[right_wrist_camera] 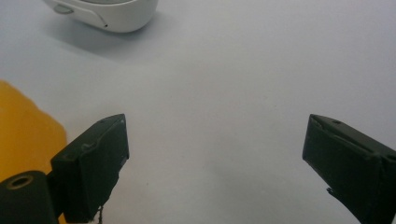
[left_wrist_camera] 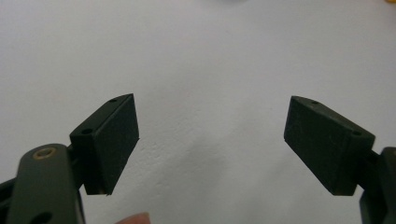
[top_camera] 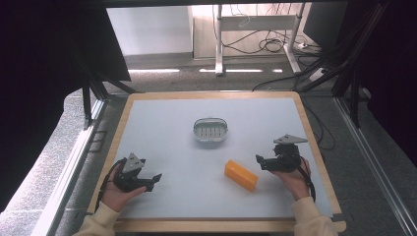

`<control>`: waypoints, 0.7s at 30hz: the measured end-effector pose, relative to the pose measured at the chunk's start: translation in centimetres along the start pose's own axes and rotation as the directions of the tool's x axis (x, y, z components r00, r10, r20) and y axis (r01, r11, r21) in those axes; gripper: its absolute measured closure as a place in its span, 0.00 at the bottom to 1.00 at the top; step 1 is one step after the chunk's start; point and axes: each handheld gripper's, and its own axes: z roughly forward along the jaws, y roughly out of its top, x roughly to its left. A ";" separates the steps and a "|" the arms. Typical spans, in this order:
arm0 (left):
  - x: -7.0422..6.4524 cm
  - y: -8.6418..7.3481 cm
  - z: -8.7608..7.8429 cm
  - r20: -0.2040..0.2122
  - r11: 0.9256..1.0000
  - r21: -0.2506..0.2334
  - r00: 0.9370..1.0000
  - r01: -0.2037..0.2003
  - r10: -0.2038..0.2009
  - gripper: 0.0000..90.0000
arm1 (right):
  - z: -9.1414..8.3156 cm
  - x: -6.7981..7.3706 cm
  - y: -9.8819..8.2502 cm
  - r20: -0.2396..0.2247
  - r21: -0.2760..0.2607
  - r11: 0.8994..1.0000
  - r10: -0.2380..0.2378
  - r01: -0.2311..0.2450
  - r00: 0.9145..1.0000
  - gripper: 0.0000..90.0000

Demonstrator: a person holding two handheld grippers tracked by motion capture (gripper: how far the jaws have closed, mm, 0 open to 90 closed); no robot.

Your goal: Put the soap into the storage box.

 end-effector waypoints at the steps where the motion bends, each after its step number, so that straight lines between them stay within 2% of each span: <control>1: 0.0 0.0 0.0 -0.002 1.000 0.004 1.000 -0.001 0.001 0.20 | -0.2 -0.1 -0.1 0.003 -0.006 1.000 -0.002 0.002 1.000 0.09; 6: -0.1 -0.2 0.1 -0.007 1.000 0.012 1.000 -0.006 0.006 0.20 | -1.0 -0.9 -0.3 -0.015 -0.005 1.000 0.006 -0.006 1.000 0.09; 14: -0.5 -0.6 -0.3 -0.003 1.000 0.008 1.000 -0.017 0.017 0.20 | -2.4 -1.2 -0.7 -0.001 -0.026 0.999 0.041 -0.041 0.999 0.12; 21: -0.4 -0.4 -0.5 -0.003 1.000 -0.001 1.000 -0.013 0.013 0.20 | -2.5 -1.3 -0.6 -0.019 0.002 0.999 0.034 -0.034 0.999 0.13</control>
